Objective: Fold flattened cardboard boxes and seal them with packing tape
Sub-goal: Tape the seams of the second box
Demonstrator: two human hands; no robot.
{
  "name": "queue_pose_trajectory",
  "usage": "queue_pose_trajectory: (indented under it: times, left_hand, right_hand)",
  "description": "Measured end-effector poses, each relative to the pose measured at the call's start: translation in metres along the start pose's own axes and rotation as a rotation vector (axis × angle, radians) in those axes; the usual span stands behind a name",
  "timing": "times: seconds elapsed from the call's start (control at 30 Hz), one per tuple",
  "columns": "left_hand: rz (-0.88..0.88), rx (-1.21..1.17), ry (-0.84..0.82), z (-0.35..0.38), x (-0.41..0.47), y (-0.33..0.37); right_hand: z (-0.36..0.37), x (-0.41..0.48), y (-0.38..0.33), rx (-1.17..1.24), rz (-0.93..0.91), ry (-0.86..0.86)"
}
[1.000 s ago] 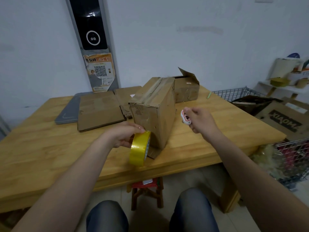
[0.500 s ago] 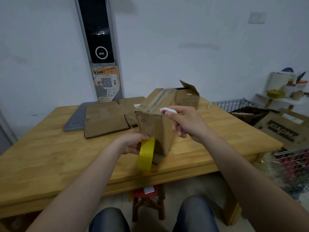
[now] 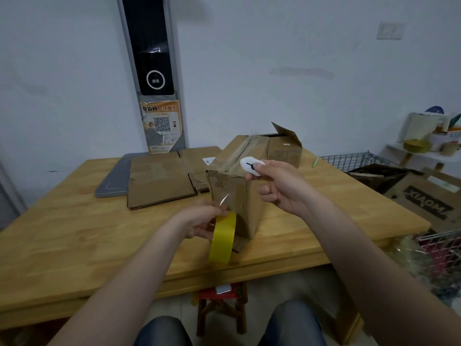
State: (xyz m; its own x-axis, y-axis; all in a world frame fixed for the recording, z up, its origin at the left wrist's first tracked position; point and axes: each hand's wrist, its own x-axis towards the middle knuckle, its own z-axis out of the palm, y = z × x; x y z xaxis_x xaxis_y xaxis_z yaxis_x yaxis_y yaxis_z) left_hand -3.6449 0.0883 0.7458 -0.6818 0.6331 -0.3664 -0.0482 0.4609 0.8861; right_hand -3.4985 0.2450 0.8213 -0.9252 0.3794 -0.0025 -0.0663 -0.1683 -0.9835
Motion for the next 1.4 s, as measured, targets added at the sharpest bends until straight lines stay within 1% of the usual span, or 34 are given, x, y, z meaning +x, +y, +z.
queue_pose_trajectory:
  times: [0.13, 0.2, 0.23, 0.33, 0.43, 0.5, 0.57, 0.63, 0.67, 0.7, 0.8, 0.87, 1.03, 1.2, 1.3, 1.4]
  left_hand:
    - [0.01, 0.004, -0.024, -0.002, 0.003, -0.001]
    - [0.011, -0.001, -0.035, -0.005, 0.006, -0.001]
    - [0.01, -0.003, -0.032, -0.006, 0.008, -0.002]
    - [0.015, -0.029, -0.04, -0.009, 0.015, -0.005]
    - [0.024, -0.048, -0.059, -0.01, 0.021, -0.005]
    - [0.024, -0.042, -0.046, -0.011, 0.022, -0.004]
    - [0.035, -0.035, -0.049, -0.011, 0.023, -0.005]
    - [0.05, -0.034, -0.059, -0.012, 0.023, -0.006]
    - [0.055, -0.034, -0.065, -0.012, 0.023, -0.007]
    - [0.056, -0.037, -0.072, -0.012, 0.023, -0.008]
    - [0.053, -0.043, -0.098, -0.013, 0.023, -0.01]
    - [0.047, -0.055, -0.121, -0.013, 0.023, -0.011]
    - [0.053, -0.082, -0.151, -0.011, 0.024, -0.009]
    - [0.051, -0.077, -0.156, -0.012, 0.026, -0.007]
    - [0.062, -0.061, -0.148, -0.013, 0.026, -0.007]
    - [0.067, -0.036, -0.131, -0.016, 0.024, -0.006]
  right_hand:
    - [0.006, 0.002, -0.001, -0.078, -0.014, -0.12]
    - [0.007, 0.006, 0.003, -0.163, -0.057, -0.157]
    - [0.008, 0.009, 0.005, -0.239, -0.108, -0.145]
    - [0.011, 0.023, 0.011, -0.443, -0.272, -0.04]
    - [0.016, 0.035, 0.016, -0.623, -0.335, 0.019]
    - [0.017, 0.04, 0.02, -0.746, -0.409, 0.094]
    - [0.018, 0.044, 0.026, -0.897, -0.561, 0.155]
    - [0.017, 0.047, 0.031, -1.184, -0.779, 0.228]
    - [0.016, 0.05, 0.034, -1.278, -0.847, 0.218]
    - [0.014, 0.052, 0.038, -1.324, -0.85, 0.18]
    - [0.009, 0.057, 0.053, -1.443, -0.769, 0.084]
    - [0.004, 0.061, 0.062, -1.535, -0.782, 0.075]
    - [0.002, 0.065, 0.073, -1.608, -0.835, 0.122]
    - [0.006, 0.067, 0.071, -1.724, -0.833, 0.122]
    - [0.006, 0.07, 0.067, -1.746, -0.848, 0.099]
    - [0.005, 0.069, 0.061, -1.717, -0.843, 0.054]
